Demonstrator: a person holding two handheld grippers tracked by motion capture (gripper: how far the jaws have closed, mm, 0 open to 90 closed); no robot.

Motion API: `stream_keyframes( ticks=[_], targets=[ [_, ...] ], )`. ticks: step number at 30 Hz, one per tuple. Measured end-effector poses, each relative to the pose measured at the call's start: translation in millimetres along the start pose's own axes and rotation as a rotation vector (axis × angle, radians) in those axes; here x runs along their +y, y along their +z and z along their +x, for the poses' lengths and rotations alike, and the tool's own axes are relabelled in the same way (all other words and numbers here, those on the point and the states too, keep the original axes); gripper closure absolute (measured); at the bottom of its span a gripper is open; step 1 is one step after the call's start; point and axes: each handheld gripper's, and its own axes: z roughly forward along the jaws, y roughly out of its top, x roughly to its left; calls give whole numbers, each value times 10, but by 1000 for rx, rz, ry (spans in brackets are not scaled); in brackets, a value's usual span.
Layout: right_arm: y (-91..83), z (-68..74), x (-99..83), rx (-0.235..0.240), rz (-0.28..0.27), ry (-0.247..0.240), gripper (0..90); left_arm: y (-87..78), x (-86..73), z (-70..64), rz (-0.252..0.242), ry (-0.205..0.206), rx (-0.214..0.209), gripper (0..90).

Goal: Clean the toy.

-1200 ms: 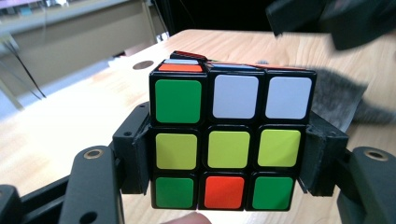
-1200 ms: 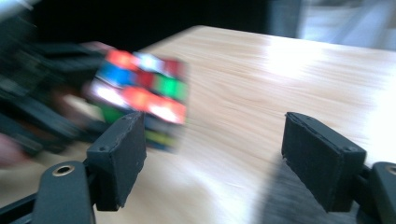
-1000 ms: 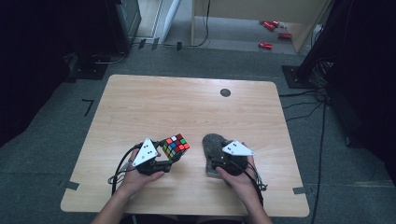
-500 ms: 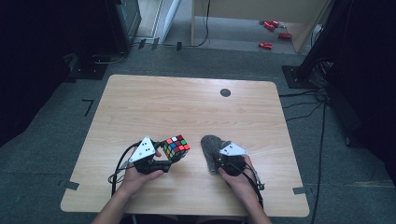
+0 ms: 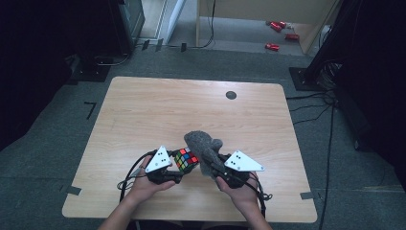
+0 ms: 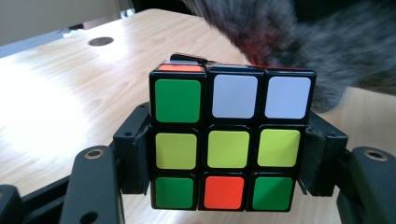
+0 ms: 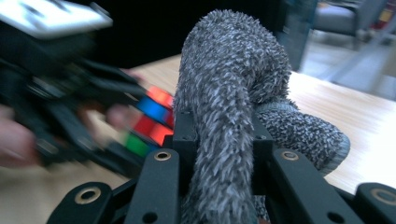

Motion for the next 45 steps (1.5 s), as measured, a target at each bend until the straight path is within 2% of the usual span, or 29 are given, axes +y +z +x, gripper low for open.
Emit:
stream_keyframes(
  ticks=[1,3,4,5,6,8,10,13,15,16,18,19,21,22,24,26,27,30,31,33,35,36,38,40,42,44,45],
  targets=[
    [8,42,14,20,-9,-4,732,11,6,-22,-2,3,-9,338],
    [47,118,22,56,6,0,731,28,35,-88,-9,25,-28,338],
    [71,142,13,62,14,-12,730,27,44,-113,-6,39,-21,339],
    [80,151,-4,56,12,-11,729,18,44,-123,0,63,-3,339],
    [80,122,-21,55,17,14,729,9,41,-121,-3,66,-3,340],
    [83,40,-53,19,32,38,730,-28,43,-100,-16,61,-4,340],
    [73,-68,-91,-11,50,89,730,-50,53,-81,-24,54,6,340],
    [41,-94,-85,-19,56,103,729,-42,57,-72,-25,42,9,341],
    [43,-13,-35,12,49,87,726,-7,54,-105,-3,60,9,341],
    [55,72,5,40,47,60,725,2,53,-122,1,68,8,341],
    [82,175,40,27,51,19,722,0,55,-134,-5,67,11,341],
    [85,174,36,19,49,16,721,-8,58,-129,-5,68,13,341],
    [87,97,-1,3,50,47,722,-36,62,-105,-17,62,11,340],
    [83,14,-44,-27,59,67,722,-45,62,-95,-22,55,10,340],
    [76,-108,-108,-46,76,113,723,-61,61,-61,-34,31,10,340],
    [67,-144,-124,-49,76,140,724,-68,61,-35,-50,9,3,340],
    [61,-123,-107,-39,64,146,724,-62,62,-37,-45,14,12,341],
    [60,23,-16,17,38,105,721,-33,65,-77,-33,34,12,341],
    [61,96,22,32,30,76,721,-34,71,-94,-36,44,11,341],
    [60,144,53,17,29,58,720,-58,86,-105,-48,54,9,341],
    [49,62,31,-1,28,82,719,-91,95,-84,-64,48,3,341],
    [44,-9,4,-29,36,106,720,-109,96,-64,-75,37,2,341],
    [30,-146,-64,-53,43,176,720,-148,96,-15,-111,3,-19,341],
    [29,-223,-121,-68,55,198,720,-185,106,25,-146,-27,-31,341],
    [54,-261,-170,-28,54,244,719,-205,112,52,-164,-45,-40,342],
    [92,-250,-211,40,41,263,717,-206,111,60,-164,-53,-41,341],
    [123,-225,-232,100,34,266,717,-207,109,60,-166,-56,-40,342]
  ],
)
